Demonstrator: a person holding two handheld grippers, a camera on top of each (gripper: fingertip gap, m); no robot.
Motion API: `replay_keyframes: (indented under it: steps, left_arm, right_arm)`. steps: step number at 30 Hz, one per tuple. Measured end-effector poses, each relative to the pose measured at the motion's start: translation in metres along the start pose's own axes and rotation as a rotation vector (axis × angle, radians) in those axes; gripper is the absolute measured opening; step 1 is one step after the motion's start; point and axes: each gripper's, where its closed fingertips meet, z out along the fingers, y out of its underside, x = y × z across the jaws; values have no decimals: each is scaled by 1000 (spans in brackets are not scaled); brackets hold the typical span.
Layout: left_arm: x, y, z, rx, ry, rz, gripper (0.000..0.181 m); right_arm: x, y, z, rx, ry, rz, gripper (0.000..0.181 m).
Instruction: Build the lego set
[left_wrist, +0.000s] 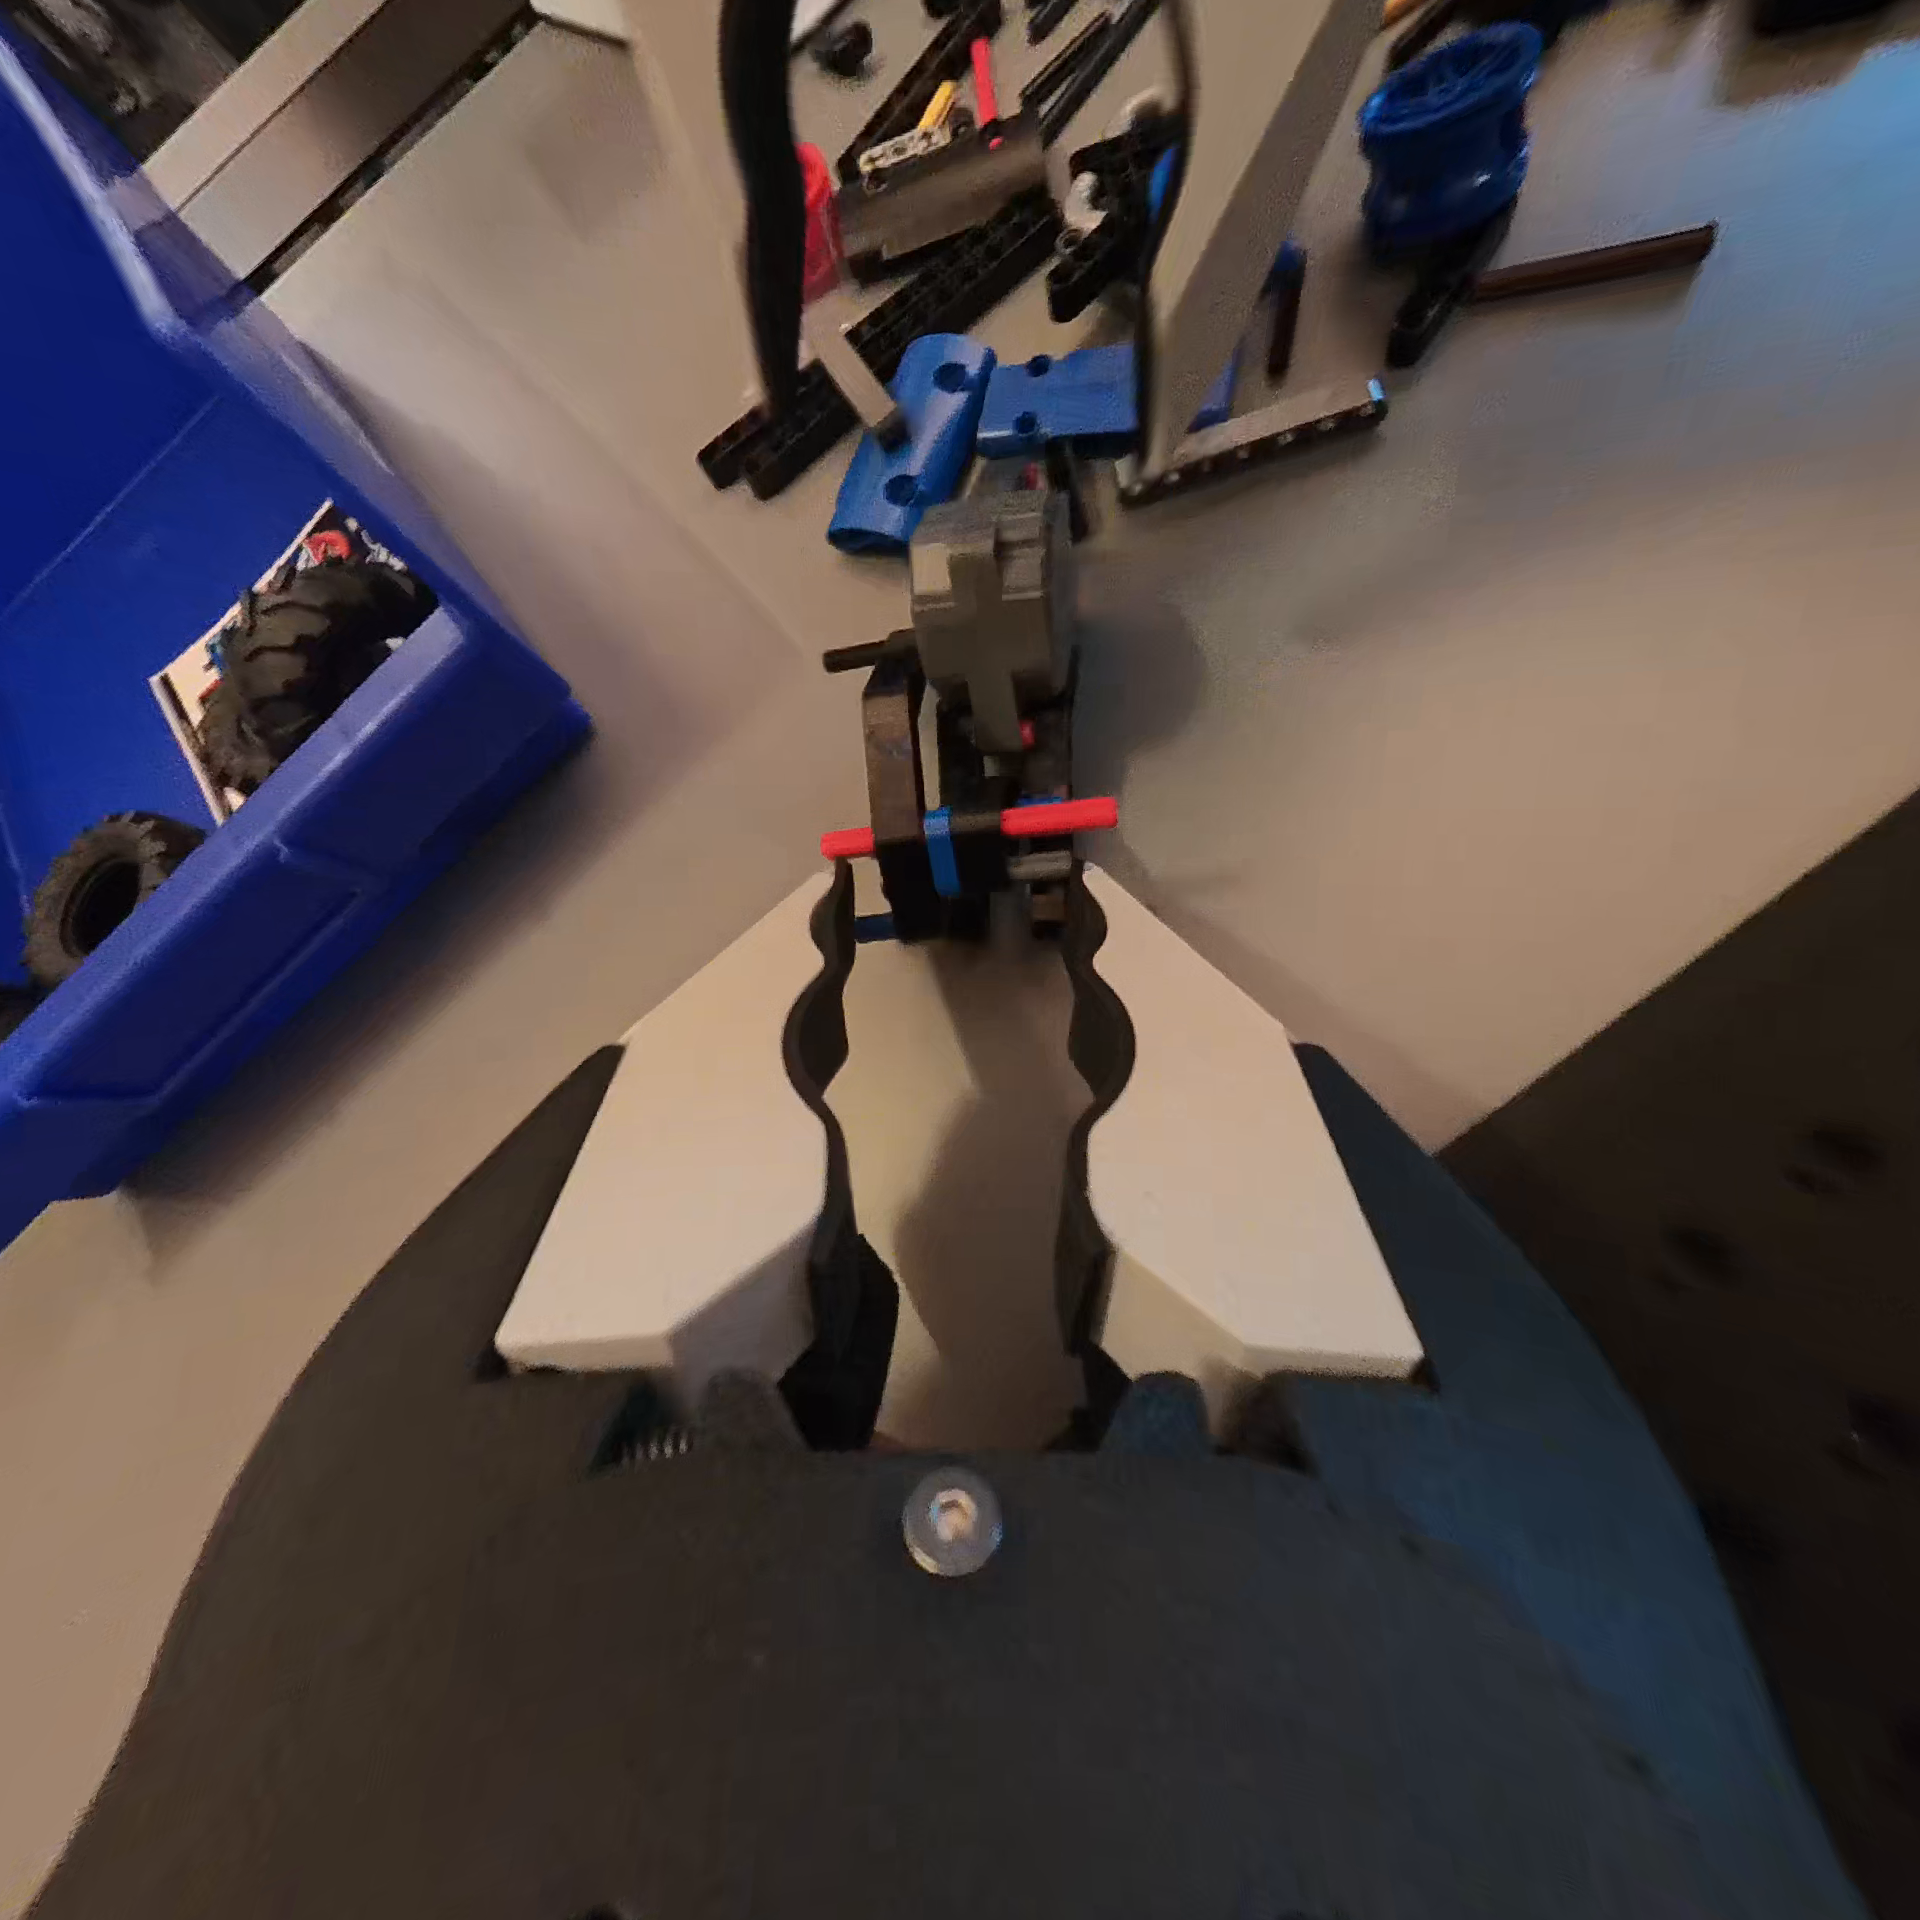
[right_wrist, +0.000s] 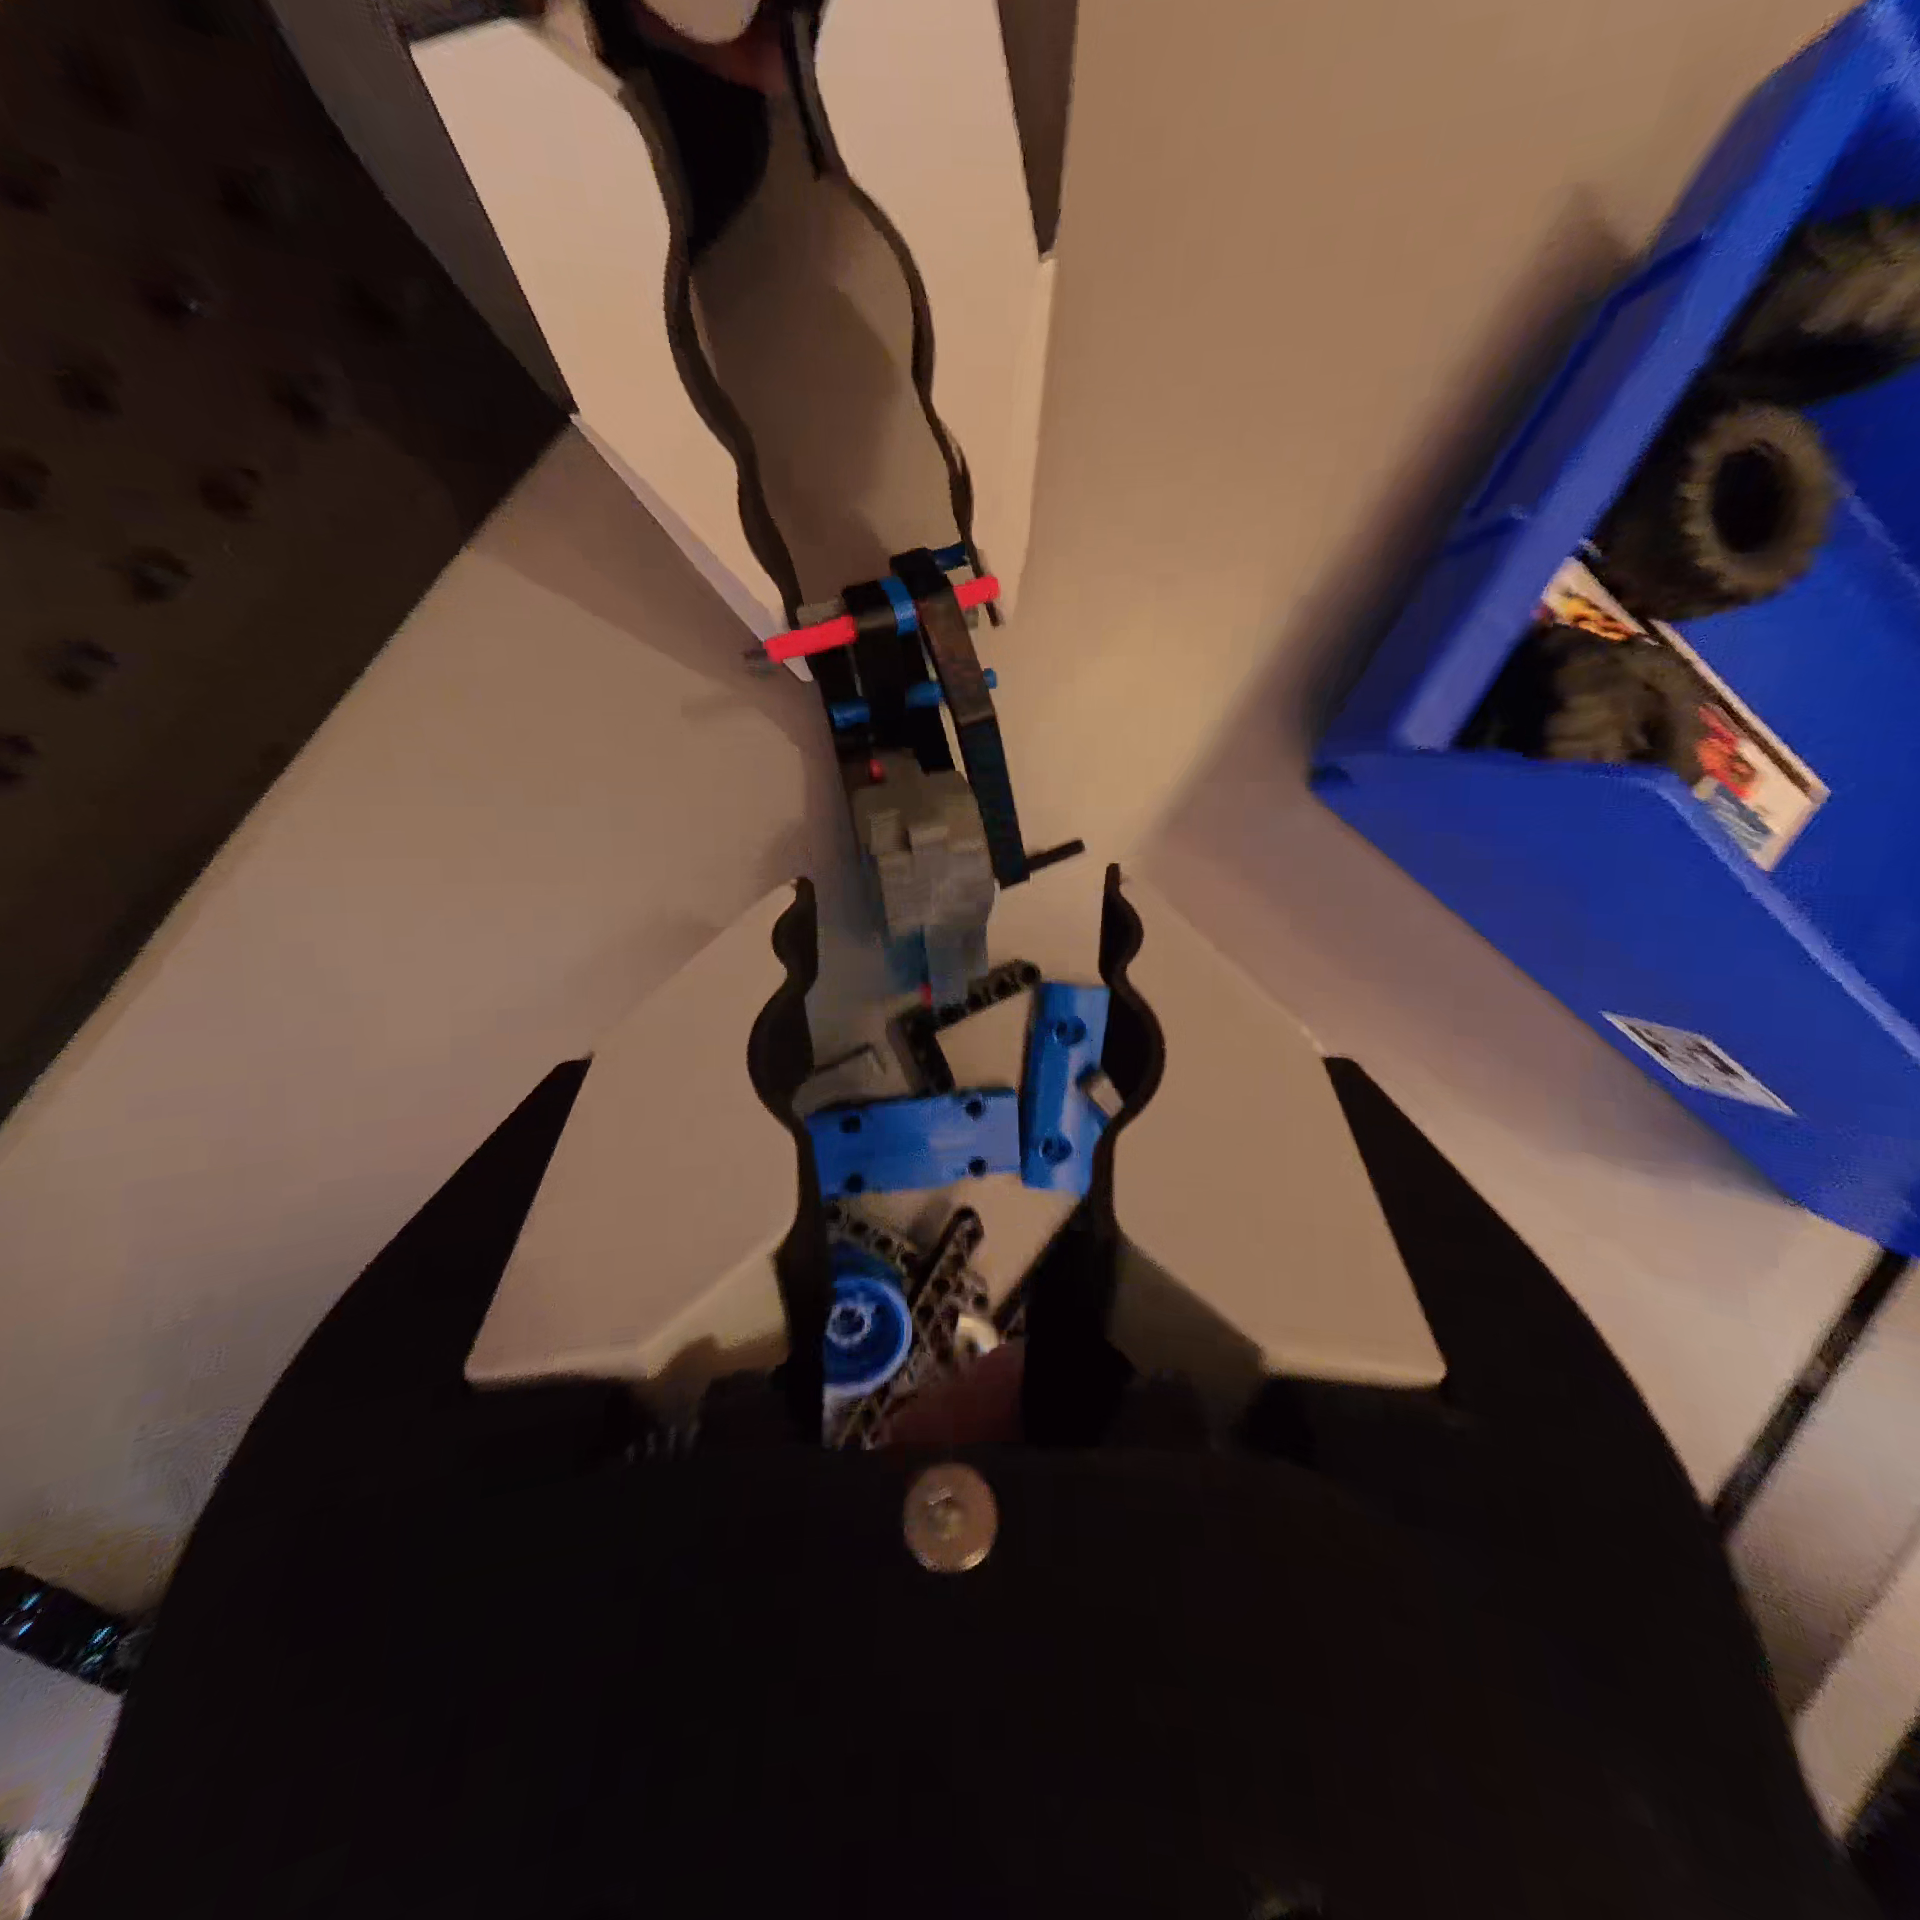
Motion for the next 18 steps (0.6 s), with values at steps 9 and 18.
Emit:
replay_keyframes:
  steps: [9, 18]
  left_arm:
    - [11, 1, -1, -1, 101, -25, 60]
    - [21, 0, 1, -37, 162, 4, 26]
  right_arm:
    - [-16, 26, -88, 28, 225, 101, 48]
    - [-71, 104, -166, -78, 449, 369, 41]
